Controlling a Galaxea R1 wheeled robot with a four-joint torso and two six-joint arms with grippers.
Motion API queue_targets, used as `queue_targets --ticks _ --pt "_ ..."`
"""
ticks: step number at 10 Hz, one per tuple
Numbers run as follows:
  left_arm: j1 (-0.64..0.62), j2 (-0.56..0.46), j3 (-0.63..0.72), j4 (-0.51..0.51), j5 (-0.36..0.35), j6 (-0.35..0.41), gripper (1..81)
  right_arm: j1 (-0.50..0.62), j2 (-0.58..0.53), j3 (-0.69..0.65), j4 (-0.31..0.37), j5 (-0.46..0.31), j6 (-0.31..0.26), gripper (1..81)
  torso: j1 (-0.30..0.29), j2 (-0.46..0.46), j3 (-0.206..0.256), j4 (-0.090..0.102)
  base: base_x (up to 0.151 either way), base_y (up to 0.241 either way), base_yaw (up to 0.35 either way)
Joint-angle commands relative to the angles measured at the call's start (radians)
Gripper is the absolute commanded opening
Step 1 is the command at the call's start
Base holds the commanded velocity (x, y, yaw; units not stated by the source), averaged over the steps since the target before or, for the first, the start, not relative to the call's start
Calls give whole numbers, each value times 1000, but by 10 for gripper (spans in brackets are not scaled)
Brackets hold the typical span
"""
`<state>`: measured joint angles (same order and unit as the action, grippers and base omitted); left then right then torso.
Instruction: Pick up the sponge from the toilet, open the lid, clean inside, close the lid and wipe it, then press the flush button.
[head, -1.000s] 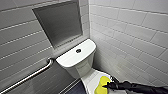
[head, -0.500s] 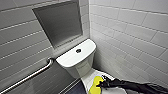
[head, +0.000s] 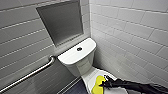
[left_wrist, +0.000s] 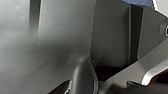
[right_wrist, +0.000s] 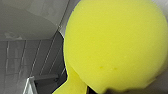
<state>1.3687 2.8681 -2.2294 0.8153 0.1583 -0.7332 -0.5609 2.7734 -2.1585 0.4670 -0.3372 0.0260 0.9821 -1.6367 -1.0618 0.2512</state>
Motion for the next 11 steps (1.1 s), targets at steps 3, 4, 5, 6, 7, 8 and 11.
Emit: queue_targets --ticks 3,4,5,6,7,8,11 --pt "-12 -9 13 -7 52 5 811 95 -27 16 10 -59 2 10 0 0 0 0 0 0 0" --pt "-10 -9 13 -7 52 5 811 62 -51 22 18 -25 5 10 0 0 0 0 0 0 0" --pt "-12 -9 13 -7 52 5 811 14 -90 52 28 48 3 10 0 0 0 0 0 0 0" --pt "-12 -9 13 -7 52 5 811 -21 -153 138 28 133 3 10 0 0 0 0 0 0 0" --pt "-12 -9 13 -7 53 5 811 -43 -246 292 12 245 2 10 0 0 0 0 0 0 0" --pt "-12 -9 13 -7 52 5 811 -49 -317 370 13 270 2 10 0 0 0 0 0 0 0" --pt "-12 -10 14 -7 52 5 811 -120 -426 448 12 311 2 10 0 0 0 0 0 0 0"
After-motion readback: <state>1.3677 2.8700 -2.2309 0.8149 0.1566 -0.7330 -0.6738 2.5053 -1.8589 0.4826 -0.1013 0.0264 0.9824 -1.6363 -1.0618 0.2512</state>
